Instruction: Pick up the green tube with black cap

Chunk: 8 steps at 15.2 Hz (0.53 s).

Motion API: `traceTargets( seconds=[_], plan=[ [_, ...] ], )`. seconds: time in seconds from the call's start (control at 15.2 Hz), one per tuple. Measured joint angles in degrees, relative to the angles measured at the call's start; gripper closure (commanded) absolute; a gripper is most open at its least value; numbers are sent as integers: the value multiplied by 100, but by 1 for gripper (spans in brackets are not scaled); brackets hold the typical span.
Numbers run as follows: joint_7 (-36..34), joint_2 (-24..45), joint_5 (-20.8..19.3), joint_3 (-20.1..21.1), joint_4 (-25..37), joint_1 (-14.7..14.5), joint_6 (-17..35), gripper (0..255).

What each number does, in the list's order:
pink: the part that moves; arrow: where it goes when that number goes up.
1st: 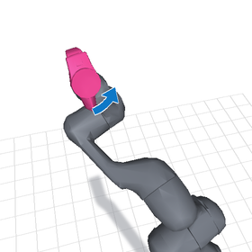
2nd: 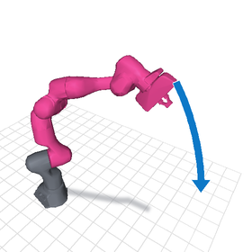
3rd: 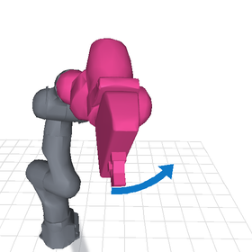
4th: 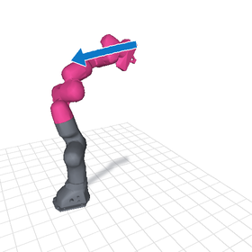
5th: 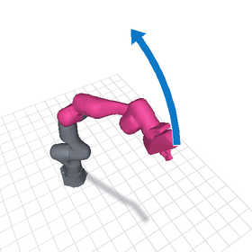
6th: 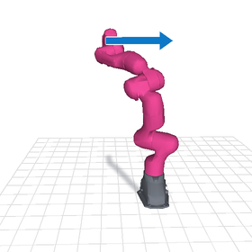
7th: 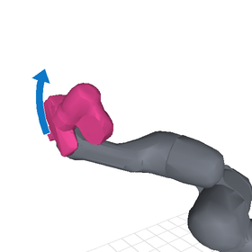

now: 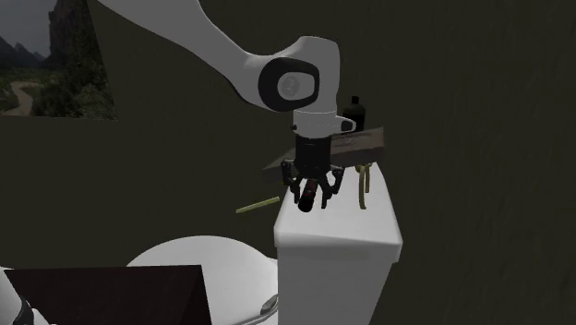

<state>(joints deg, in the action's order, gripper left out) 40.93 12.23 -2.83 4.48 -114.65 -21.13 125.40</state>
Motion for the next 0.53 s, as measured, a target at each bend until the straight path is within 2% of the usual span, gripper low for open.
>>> traceTargets(
  seconds=[0.53],
  plan=[
    [-2, 1, -3, -3, 5, 2, 13, 255]
  ],
)
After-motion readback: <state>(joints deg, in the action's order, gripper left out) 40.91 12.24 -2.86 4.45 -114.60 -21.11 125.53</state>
